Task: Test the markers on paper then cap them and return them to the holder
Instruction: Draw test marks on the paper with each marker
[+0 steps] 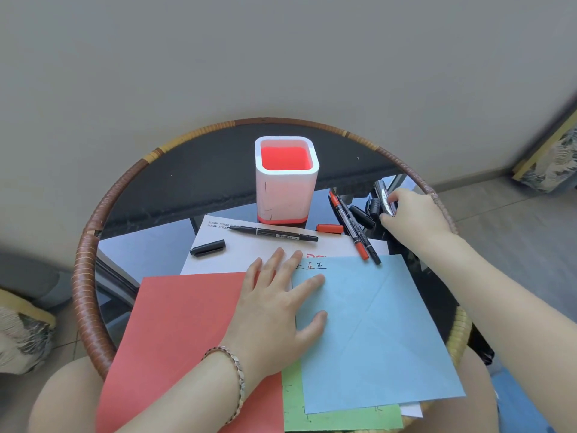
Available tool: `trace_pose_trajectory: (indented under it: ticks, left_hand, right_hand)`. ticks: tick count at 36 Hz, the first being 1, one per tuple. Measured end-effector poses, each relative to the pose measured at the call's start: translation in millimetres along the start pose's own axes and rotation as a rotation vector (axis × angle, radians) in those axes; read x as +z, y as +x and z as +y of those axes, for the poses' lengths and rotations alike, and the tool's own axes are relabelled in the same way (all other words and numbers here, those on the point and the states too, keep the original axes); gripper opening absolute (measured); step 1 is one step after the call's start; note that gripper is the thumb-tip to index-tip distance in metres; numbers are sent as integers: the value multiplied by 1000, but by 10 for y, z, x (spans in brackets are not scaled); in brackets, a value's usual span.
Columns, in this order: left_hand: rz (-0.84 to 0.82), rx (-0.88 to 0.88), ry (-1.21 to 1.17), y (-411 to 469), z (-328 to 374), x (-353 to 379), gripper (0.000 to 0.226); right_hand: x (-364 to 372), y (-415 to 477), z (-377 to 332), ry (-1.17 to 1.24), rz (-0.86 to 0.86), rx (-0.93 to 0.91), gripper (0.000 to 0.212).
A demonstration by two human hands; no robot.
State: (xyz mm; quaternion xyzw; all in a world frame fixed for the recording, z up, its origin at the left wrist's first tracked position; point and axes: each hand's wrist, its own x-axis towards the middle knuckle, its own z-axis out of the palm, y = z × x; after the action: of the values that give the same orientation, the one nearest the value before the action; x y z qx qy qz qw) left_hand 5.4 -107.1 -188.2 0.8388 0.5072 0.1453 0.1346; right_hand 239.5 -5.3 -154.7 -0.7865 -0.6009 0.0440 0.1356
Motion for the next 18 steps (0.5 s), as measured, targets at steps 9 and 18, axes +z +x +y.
trace_pose_trajectory:
  ticks: [9,18]
  left_hand:
    - [2,3,0,0,-1,3,52]
    - [1,-2,-18,-2,9,-14,53]
  right_hand:
    - [-246,-331,-133,496,108,-65,7]
    - [-216,-819,-382,1061,14,-121,23]
